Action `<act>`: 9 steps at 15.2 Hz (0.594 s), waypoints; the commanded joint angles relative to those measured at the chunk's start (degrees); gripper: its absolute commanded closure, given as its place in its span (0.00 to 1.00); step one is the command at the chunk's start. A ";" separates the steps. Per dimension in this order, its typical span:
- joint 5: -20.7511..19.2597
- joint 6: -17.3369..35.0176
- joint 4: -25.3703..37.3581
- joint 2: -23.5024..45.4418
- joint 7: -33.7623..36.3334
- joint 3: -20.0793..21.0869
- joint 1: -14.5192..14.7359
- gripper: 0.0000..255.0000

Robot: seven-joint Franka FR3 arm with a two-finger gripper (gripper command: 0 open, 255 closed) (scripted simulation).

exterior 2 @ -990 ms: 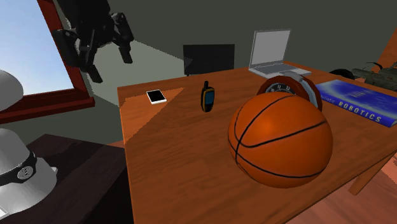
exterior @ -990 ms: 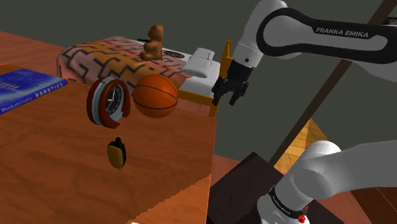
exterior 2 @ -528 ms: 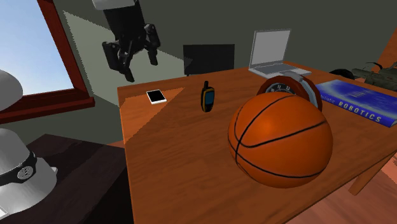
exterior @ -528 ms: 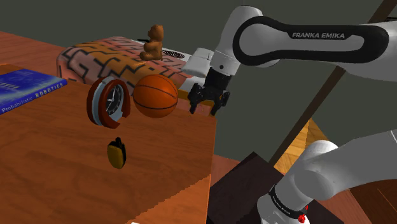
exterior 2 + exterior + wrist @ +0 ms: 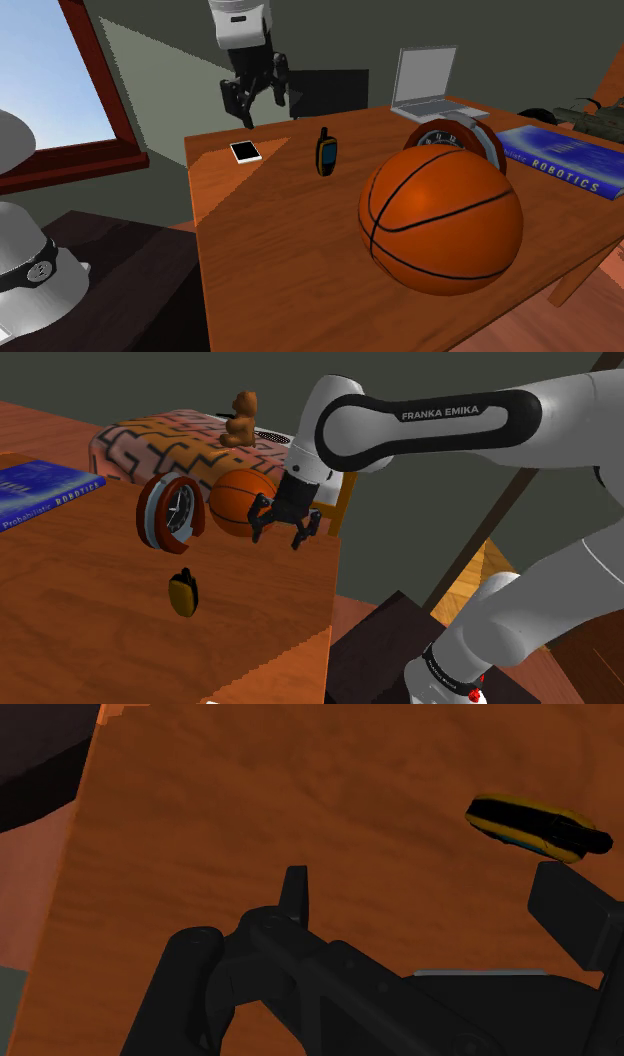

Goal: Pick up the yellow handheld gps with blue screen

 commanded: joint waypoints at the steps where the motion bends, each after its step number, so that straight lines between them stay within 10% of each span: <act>1: -0.04 2.56 2.51 4.25 4.06 2.18 0.14 0.00; 9: -5.25 10.40 14.65 21.70 19.86 7.38 1.95 0.00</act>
